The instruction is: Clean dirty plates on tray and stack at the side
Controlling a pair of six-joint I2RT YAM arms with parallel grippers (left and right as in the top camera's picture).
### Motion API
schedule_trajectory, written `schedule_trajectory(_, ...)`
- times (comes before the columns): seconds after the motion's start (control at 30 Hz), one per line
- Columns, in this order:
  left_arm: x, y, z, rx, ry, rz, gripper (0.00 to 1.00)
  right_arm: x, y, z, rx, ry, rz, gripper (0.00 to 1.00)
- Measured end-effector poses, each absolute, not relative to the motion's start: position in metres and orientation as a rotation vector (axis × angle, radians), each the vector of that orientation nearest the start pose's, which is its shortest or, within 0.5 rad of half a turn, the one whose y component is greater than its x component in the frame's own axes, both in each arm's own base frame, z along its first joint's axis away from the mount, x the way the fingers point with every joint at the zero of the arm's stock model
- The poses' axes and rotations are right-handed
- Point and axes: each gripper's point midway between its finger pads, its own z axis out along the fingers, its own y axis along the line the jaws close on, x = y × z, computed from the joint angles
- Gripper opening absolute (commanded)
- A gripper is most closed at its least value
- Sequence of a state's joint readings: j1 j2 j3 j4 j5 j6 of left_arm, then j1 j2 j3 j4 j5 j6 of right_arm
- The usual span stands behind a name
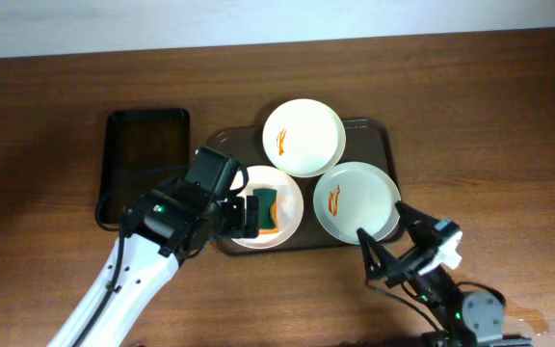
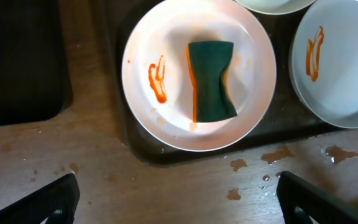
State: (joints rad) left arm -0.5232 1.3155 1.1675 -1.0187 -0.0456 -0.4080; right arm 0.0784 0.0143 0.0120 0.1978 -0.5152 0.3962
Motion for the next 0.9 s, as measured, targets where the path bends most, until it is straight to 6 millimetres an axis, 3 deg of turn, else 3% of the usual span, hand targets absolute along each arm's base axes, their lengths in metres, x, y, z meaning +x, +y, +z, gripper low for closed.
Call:
schedule_trajectory(0.03,0.263,-0.145,0.165,0.150,2.760,-0.212,1.00,0.201,0.107,0.250,-0.268,1.297,0.784,0.98)
schedule_trajectory(0.07,0.260,-0.146,0.164,0.156,2.772,-0.224,1.00,0.167,0.113,0.306,-0.366,1.074,0.826,0.98)
schedule_trajectory(0.13,0.251,-0.143,0.160,0.160,2.813,-0.210,1.00,0.167,0.110,0.332,-0.314,1.156,0.829,0.98)
schedule_trajectory(0.27,0.247,-0.140,0.158,0.161,2.832,-0.196,1.00,0.200,0.079,0.361,-0.143,1.726,0.560,0.98)
schedule_trajectory(0.33,0.248,-0.140,0.157,0.160,2.832,-0.196,1.00,0.220,0.078,0.342,-0.100,2.191,0.533,0.98)
schedule_trajectory(0.37,0.248,-0.140,0.157,0.160,2.833,-0.195,1.00,0.242,0.087,0.347,-0.113,2.323,0.590,1.00)
schedule_trajectory(0.4,0.247,-0.140,0.156,0.161,2.836,-0.194,1.00,0.279,0.102,0.330,-0.124,2.458,0.697,0.49)
schedule_trajectory(0.43,0.246,-0.140,0.156,0.161,2.838,-0.192,1.00,0.287,0.109,0.320,-0.129,2.502,0.755,0.33)
schedule_trajectory(0.53,0.246,-0.140,0.156,0.161,2.839,-0.192,1.00,0.323,0.137,0.256,-0.177,2.718,0.879,0.41)
schedule_trajectory(0.57,0.246,-0.140,0.156,0.161,2.838,-0.192,1.00,0.331,0.152,0.219,-0.208,2.829,0.884,0.41)
schedule_trajectory(0.63,0.247,-0.140,0.157,0.161,2.835,-0.194,1.00,0.338,0.170,0.174,-0.264,2.952,0.802,0.41)
schedule_trajectory(0.77,0.247,-0.140,0.157,0.161,2.835,-0.194,1.00,0.346,0.194,0.101,-0.265,3.110,0.558,0.40)
schedule_trajectory(0.83,0.247,-0.140,0.157,0.161,2.835,-0.194,1.00,0.352,0.205,0.075,-0.287,3.126,0.495,0.40)
schedule_trajectory(0.9,0.247,-0.140,0.157,0.161,2.835,-0.194,1.00,0.353,0.214,0.061,-0.318,3.116,0.473,0.41)
